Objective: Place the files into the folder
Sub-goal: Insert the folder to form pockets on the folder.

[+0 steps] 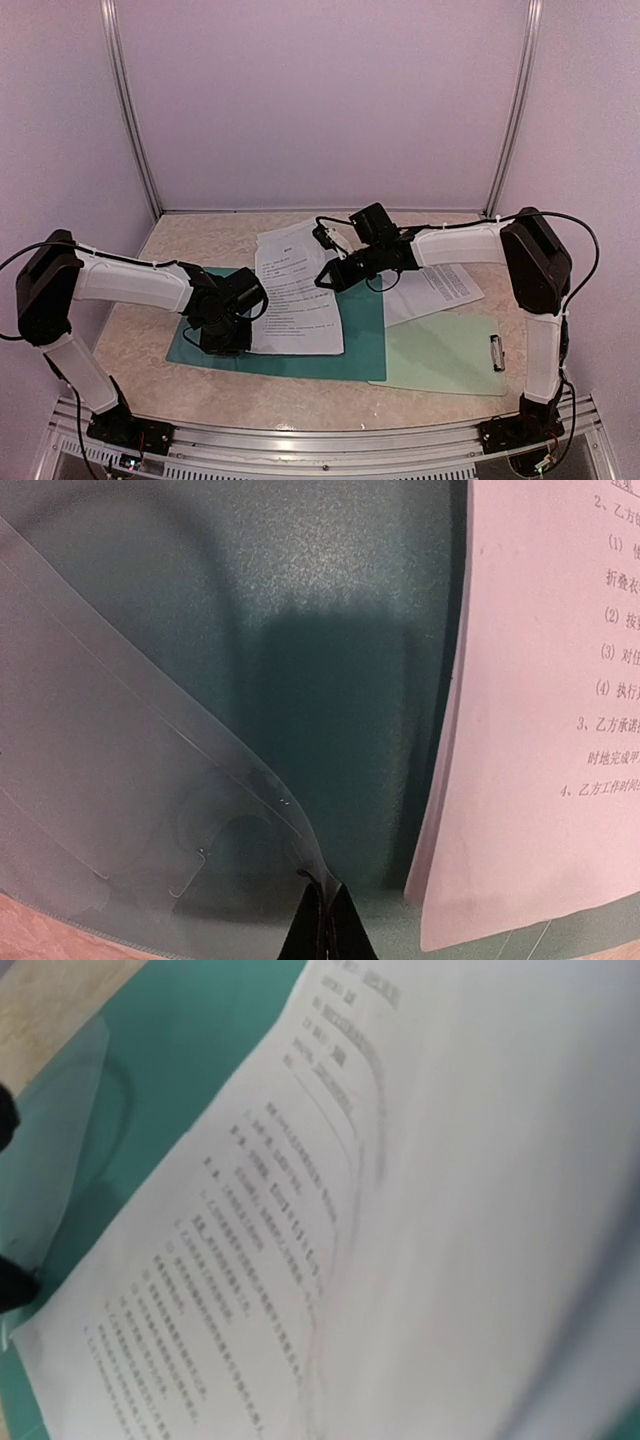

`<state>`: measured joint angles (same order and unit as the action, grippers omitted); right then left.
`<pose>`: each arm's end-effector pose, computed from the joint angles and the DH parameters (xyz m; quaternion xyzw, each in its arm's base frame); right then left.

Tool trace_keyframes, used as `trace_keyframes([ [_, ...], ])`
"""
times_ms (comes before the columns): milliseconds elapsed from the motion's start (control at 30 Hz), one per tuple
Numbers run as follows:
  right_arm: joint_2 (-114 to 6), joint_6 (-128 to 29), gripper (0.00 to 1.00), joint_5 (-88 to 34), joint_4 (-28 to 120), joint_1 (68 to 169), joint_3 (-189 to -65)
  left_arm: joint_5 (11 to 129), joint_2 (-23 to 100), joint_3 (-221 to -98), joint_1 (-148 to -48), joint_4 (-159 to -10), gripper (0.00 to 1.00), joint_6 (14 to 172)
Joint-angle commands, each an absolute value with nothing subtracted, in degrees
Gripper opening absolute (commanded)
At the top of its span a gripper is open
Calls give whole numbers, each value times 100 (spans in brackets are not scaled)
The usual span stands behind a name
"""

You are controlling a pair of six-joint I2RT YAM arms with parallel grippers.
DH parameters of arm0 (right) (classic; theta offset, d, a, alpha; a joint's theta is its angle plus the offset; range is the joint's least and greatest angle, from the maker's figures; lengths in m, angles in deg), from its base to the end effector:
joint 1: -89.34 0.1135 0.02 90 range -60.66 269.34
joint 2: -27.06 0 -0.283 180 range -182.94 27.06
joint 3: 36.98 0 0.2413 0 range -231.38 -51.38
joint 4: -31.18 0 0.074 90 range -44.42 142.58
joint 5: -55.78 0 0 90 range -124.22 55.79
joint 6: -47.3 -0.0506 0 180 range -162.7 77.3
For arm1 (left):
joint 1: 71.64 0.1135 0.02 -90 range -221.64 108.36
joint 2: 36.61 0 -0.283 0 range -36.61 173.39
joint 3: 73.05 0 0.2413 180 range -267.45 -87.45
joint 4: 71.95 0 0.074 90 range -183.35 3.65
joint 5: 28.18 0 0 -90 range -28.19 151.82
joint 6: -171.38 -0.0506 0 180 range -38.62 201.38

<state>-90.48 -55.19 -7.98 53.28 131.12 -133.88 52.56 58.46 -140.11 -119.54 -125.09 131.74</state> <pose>0.3314 0.3261 0.1984 -0.3136 0.8402 0.3631 0.2526 0.1918 -0.2002 0.1596 -0.0276 0.9934 -0.0055 0.1112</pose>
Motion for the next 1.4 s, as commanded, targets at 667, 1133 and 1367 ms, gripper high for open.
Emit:
trace_keyframes([
  [667,-8987,-5173,0,-1487,5954,13373,-14110,4841,5376,-13499,-12276,-11479,0,13255],
  [1133,-9166,-5331,0,-900,5724,13408,-14278,4870,5565,-13639,-12367,-11527,0,13261],
  [1367,-9250,-5475,0,-626,5530,13412,-14321,4904,5648,-13672,-12390,-11524,0,13227],
])
